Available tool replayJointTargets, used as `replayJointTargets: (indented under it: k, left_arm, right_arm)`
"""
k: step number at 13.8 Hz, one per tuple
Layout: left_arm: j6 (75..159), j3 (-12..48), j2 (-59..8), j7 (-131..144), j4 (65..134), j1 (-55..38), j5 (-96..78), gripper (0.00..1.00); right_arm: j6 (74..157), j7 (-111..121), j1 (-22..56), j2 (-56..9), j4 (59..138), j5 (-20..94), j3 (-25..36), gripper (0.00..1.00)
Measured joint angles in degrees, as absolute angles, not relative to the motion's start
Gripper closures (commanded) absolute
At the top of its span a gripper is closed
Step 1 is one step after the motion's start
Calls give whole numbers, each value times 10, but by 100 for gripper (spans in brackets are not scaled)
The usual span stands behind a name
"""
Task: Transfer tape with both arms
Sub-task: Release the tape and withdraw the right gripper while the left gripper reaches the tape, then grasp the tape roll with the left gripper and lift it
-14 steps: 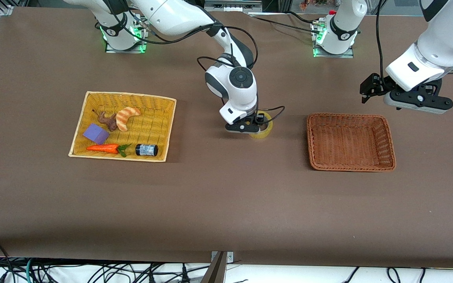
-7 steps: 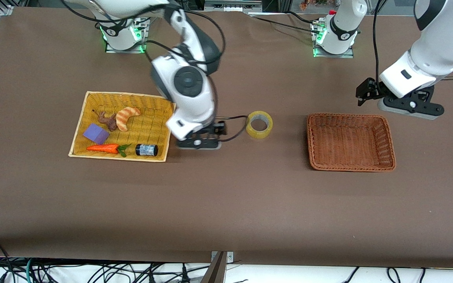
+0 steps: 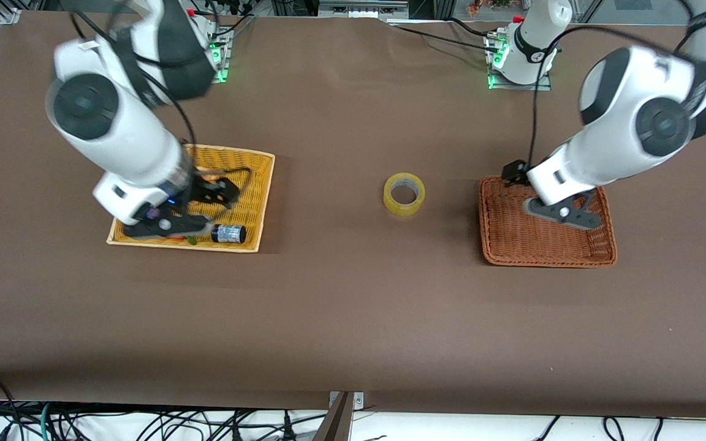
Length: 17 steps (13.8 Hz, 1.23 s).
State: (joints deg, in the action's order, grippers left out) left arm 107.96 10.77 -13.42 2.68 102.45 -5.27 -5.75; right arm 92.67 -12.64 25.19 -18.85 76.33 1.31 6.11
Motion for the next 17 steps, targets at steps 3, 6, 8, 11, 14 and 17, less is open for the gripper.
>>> replayJointTargets:
  k: [3,6,8,11,14,17]
  left_arm:
    - [1245,170,-149,126,1130,-56,-66,0]
    - [1339,203,-156,191,1191,-72,-66,0]
    - [1383,205,-173,198,1212,-92,-66,0]
    - [1447,205,-213,201,1224,-110,-66,0]
    - [1506,205,-247,201,1246,-119,-66,11]
    - [1530,205,-266,201,1250,-125,-52,61]
  right_arm:
    - [925,-73,190,-80,869,13,52,0]
    - [927,-24,123,-29,921,14,26,0]
    - [929,-17,110,-25,926,14,22,0]
    - [930,-17,109,-25,925,14,21,0]
    - [930,-18,107,-25,925,11,28,0]
    - [930,-17,105,-25,917,-6,34,0]
